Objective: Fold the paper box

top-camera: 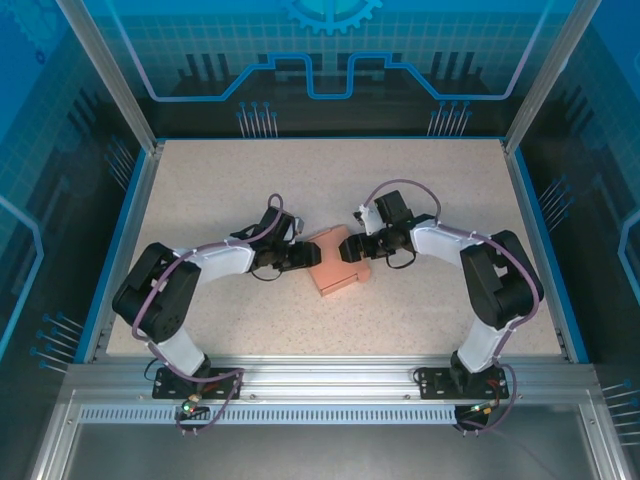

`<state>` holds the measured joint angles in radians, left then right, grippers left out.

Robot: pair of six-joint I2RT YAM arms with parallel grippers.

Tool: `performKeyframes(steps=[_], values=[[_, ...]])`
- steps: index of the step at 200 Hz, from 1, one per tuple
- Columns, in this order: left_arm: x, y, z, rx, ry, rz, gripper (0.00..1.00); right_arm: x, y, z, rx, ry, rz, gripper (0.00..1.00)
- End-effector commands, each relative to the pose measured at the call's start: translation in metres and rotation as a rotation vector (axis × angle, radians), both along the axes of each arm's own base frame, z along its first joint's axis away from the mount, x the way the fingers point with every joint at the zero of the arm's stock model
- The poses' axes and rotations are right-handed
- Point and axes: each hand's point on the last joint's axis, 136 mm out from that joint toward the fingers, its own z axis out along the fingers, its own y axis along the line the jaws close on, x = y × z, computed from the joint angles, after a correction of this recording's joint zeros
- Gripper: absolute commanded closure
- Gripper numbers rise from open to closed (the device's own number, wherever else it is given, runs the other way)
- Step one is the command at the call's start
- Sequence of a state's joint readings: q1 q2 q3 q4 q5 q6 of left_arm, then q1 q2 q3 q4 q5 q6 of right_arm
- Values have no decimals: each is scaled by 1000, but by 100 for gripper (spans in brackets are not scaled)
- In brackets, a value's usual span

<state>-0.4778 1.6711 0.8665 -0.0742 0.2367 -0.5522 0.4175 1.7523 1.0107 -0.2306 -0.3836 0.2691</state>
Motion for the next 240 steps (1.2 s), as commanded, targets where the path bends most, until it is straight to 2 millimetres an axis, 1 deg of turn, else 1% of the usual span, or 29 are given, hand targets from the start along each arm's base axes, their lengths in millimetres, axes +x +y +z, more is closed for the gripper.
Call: performKeyframes(steps=[1, 31, 70, 106, 125, 151, 176, 197, 222, 240], values=[[-1, 7, -8, 29, 5, 27, 39, 4, 3, 1, 63, 21, -7, 27], [-3, 12, -14, 60, 10, 32, 40, 2, 5, 0, 90, 38, -7, 34], [-2, 12, -20, 63, 20, 31, 51, 7, -2, 0, 95, 47, -29, 38], [3, 14, -23, 66, 17, 38, 59, 10, -6, -2, 122, 73, -44, 45], [5, 15, -25, 56, 18, 43, 61, 11, -5, -2, 150, 88, -49, 50], [6, 16, -27, 50, 21, 49, 63, 12, -2, -2, 187, 104, -52, 58], [5, 19, -29, 54, 25, 54, 63, 11, 2, -2, 228, 122, -53, 69], [4, 21, -31, 49, 31, 64, 64, 9, 5, 1, 268, 131, -54, 75], [4, 23, -31, 35, 33, 72, 64, 7, 7, 13, 324, 125, -62, 86], [4, 23, -31, 29, 37, 69, 64, 5, 10, 23, 370, 124, -67, 89]])
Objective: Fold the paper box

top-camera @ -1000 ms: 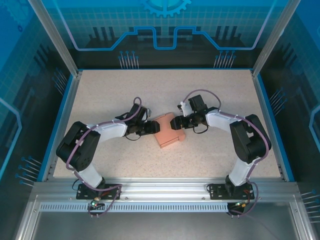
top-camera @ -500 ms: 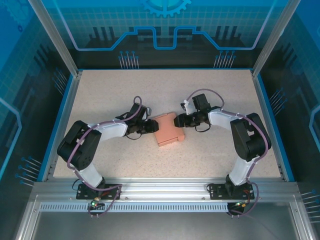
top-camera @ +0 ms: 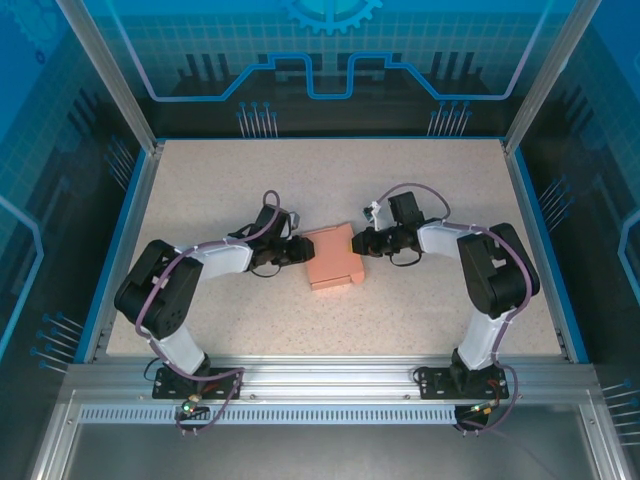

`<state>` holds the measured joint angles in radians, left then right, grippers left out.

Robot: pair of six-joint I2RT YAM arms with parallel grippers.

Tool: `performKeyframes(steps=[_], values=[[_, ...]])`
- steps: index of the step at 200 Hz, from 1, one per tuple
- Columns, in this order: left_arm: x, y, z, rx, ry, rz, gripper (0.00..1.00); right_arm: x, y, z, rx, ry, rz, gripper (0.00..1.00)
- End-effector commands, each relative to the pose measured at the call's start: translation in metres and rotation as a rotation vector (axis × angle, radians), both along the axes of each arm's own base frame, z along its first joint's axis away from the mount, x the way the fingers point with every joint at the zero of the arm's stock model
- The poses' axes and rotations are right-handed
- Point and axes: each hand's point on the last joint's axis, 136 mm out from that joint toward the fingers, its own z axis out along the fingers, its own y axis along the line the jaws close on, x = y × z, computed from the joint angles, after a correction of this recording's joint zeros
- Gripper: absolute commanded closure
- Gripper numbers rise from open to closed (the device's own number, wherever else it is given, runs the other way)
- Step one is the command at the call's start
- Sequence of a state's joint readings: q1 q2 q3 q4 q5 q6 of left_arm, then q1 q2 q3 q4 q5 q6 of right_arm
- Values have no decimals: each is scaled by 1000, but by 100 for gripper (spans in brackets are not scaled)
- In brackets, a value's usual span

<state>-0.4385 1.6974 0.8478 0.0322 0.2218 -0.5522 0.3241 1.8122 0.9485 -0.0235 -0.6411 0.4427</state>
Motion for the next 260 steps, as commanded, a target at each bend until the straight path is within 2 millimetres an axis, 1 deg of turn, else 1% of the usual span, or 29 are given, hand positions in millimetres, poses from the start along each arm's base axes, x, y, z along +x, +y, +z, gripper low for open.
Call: performKeyframes(steps=[1, 62, 64, 66, 93, 135, 160, 171, 173, 176, 212, 229, 260], values=[[-18, 13, -29, 43, 100, 20, 64, -4, 8, 21, 105, -3, 3, 89], [-17, 7, -28, 14, 105, 5, 64, -6, 17, 56, 175, -43, -19, 91], [-17, 6, -28, 13, 105, 4, 64, -10, 15, 50, 170, -27, -20, 91], [-17, 6, -28, 12, 105, 2, 63, -11, 15, 49, 169, -24, -23, 91], [-16, 1, -25, -9, 103, -11, 63, -13, 17, 57, 167, -35, -31, 91], [-14, -3, -26, -26, 107, -22, 61, -15, 20, 70, 158, -57, -39, 90], [-12, -5, -26, -36, 107, -26, 59, -18, 21, 71, 144, -54, -42, 90], [-11, -7, -26, -40, 107, -29, 59, -20, 22, 68, 133, -45, -42, 90], [-11, -7, -25, -40, 105, -31, 59, -16, 24, 75, 138, -61, -42, 90], [-11, -7, -26, -41, 107, -32, 59, -14, 24, 77, 137, -67, -42, 90], [-8, -12, -24, -52, 102, -43, 57, -17, 30, 69, 94, -41, -44, 90], [-7, -13, -24, -52, 101, -44, 56, -19, 34, 68, 83, -35, -44, 89], [-4, -15, -25, -53, 98, -47, 55, -20, 36, 64, 31, -31, -66, 89]])
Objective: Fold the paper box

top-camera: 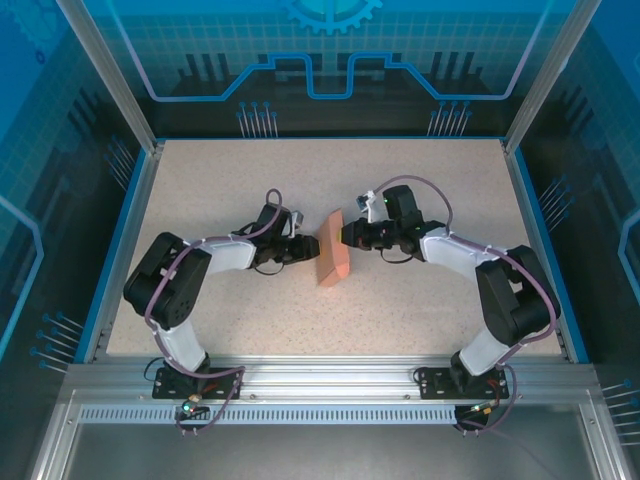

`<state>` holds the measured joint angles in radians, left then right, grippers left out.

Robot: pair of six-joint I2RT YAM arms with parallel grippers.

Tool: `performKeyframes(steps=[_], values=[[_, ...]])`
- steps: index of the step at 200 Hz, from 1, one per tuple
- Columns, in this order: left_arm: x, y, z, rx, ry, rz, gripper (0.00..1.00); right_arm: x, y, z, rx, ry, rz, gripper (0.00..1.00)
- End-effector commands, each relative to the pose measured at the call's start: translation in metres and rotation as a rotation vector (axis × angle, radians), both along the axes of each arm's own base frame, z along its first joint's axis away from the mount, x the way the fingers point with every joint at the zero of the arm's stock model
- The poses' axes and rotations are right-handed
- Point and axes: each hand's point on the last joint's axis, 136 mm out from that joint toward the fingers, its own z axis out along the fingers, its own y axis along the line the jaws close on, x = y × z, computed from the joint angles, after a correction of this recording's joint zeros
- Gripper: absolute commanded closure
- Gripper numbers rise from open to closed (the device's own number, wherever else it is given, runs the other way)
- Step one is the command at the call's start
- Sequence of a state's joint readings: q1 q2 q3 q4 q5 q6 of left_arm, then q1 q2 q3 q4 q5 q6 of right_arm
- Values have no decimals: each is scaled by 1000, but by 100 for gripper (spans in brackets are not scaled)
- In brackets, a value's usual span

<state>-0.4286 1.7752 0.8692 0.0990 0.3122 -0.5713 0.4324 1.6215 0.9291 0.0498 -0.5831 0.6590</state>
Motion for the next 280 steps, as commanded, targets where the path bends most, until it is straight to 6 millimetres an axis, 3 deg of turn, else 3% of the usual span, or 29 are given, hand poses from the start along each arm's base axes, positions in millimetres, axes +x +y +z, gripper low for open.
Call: performKeyframes(steps=[1, 58, 93, 128, 160, 219, 248, 280], values=[[-9, -1, -16, 24, 67, -18, 55, -8, 0, -9, -68, 44, -15, 89], [-2, -3, -10, 19, 45, -10, 53, -14, -1, -28, -233, 50, -75, 89], [0, 6, -1, 53, -1, 20, 48, -16, 1, -32, -272, 44, -101, 89], [-5, 28, 25, 98, -105, 83, 36, -18, 4, -34, -288, 42, -113, 89], [-28, 36, 52, 132, -227, 108, 22, -18, 5, -36, -294, 40, -120, 89], [-80, 6, 80, 157, -419, 90, 10, -15, 8, -36, -284, 41, -124, 89], [-88, -10, 84, 244, -495, 64, 4, -15, 9, -37, -281, 45, -120, 89], [-82, -29, 83, 331, -553, 35, 1, -13, 10, -36, -276, 45, -119, 89]])
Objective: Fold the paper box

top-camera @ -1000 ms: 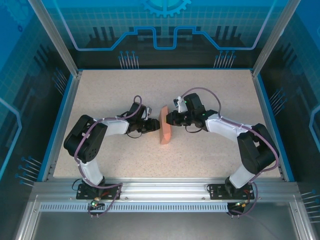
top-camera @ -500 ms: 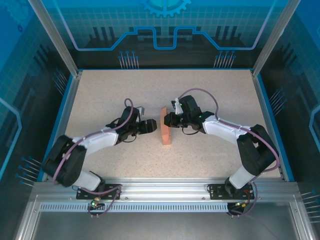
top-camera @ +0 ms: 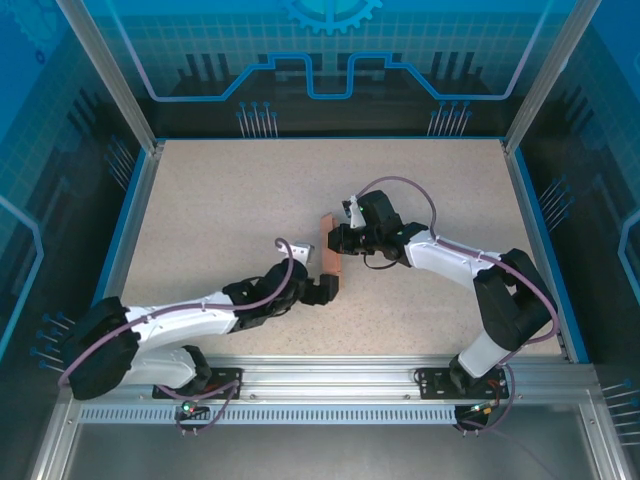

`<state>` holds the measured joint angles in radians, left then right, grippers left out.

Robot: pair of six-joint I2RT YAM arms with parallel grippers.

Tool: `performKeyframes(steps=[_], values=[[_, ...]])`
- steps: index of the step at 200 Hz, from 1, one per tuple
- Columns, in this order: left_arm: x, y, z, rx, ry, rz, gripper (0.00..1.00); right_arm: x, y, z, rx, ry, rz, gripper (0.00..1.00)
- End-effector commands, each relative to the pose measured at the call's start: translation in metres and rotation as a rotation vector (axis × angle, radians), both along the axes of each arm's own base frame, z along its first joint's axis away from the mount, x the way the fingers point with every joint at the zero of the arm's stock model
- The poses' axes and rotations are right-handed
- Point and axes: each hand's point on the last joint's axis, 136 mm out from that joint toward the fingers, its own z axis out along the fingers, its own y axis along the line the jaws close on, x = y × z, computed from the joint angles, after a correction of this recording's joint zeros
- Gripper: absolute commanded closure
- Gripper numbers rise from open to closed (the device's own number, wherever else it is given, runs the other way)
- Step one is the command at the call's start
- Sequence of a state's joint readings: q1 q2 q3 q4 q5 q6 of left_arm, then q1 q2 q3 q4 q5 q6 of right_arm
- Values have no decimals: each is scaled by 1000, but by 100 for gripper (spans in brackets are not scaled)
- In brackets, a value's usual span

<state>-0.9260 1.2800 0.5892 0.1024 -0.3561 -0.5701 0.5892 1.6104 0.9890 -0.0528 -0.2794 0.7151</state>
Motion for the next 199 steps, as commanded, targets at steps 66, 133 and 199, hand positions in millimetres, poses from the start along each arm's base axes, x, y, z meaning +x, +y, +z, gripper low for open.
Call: performKeyframes(steps=[66, 133, 199], values=[[34, -27, 0, 227, -239, 109, 8, -7, -14, -29, -95, 74, -32, 89], [37, -27, -2, 243, -285, 101, 37, -5, -17, -27, -89, 69, -47, 89], [33, -17, 1, 266, -348, 61, 53, 3, -18, -7, -42, 39, -67, 78]])
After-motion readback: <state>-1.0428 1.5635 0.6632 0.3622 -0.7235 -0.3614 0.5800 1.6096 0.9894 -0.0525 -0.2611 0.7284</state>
